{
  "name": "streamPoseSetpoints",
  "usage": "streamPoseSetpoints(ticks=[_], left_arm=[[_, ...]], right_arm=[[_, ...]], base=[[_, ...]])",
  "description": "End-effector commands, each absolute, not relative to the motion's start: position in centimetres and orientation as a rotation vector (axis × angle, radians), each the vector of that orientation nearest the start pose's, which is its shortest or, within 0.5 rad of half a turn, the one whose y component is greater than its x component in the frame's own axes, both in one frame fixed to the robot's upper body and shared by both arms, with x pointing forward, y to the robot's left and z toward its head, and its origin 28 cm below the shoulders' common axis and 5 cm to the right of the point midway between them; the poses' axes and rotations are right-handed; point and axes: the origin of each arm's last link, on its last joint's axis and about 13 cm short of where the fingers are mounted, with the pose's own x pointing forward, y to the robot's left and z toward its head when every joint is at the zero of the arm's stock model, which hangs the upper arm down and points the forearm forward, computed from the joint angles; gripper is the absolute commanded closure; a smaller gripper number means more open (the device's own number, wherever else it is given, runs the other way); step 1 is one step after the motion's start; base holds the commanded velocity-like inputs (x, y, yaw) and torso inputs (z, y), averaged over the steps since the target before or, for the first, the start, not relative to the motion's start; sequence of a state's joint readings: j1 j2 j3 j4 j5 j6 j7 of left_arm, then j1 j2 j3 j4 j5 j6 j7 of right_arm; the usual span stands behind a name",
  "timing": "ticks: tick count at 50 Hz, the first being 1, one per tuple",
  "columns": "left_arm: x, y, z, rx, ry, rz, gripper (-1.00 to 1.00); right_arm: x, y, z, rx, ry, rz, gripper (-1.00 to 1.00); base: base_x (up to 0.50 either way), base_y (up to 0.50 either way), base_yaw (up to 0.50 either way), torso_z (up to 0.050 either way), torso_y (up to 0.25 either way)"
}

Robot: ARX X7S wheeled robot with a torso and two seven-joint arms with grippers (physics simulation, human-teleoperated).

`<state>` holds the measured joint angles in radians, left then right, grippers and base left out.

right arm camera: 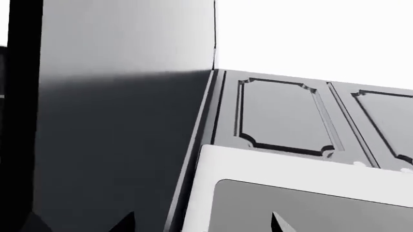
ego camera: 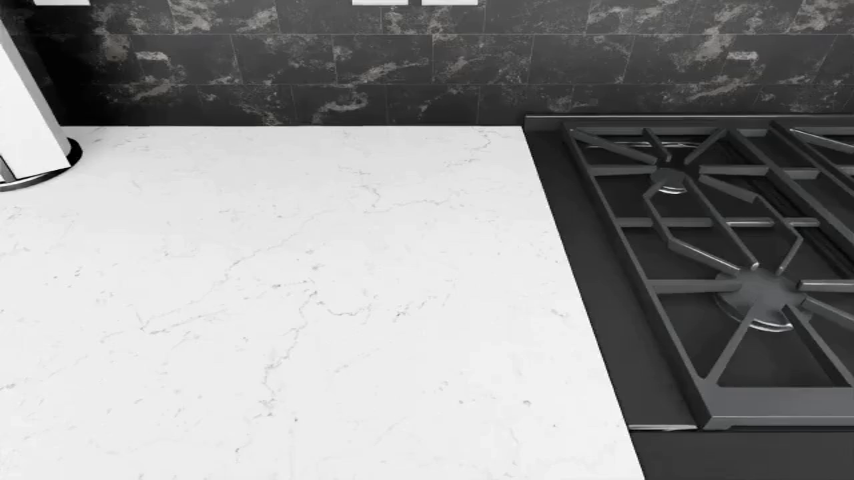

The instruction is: Pick and place the shaker into the drawer. Then close the cabinet.

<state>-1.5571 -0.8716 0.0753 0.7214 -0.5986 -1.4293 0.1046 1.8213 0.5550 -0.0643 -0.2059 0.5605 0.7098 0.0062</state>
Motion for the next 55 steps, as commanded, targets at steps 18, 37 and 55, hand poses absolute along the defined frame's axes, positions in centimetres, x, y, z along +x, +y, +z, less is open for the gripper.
streamPoseSetpoints(ticks=[18,37,55], left_arm=[[13.7,34.2,39.5,0.52,-0.536,0.178,-1.0],[9.9,34.3,38.9,0.509,-0.503,0.236,-1.0],[18.7,28.2,36.8,0.381,-0.567,-0.13,-1.0]], right_arm=[[30.8,3.6,53.1,0.002,-0.808,1.179,-1.0],[33.3,5.7,45.9,0.068,-0.528,1.203,-1.0],[18.9,-15.9,42.5,0.058,-0.889,0.44,-1.0]], base=[[0.0,0.0,0.0,0.0,0.0],[0.0,0.0,0.0,0.0,0.0],[0.0,0.0,0.0,0.0,0.0]])
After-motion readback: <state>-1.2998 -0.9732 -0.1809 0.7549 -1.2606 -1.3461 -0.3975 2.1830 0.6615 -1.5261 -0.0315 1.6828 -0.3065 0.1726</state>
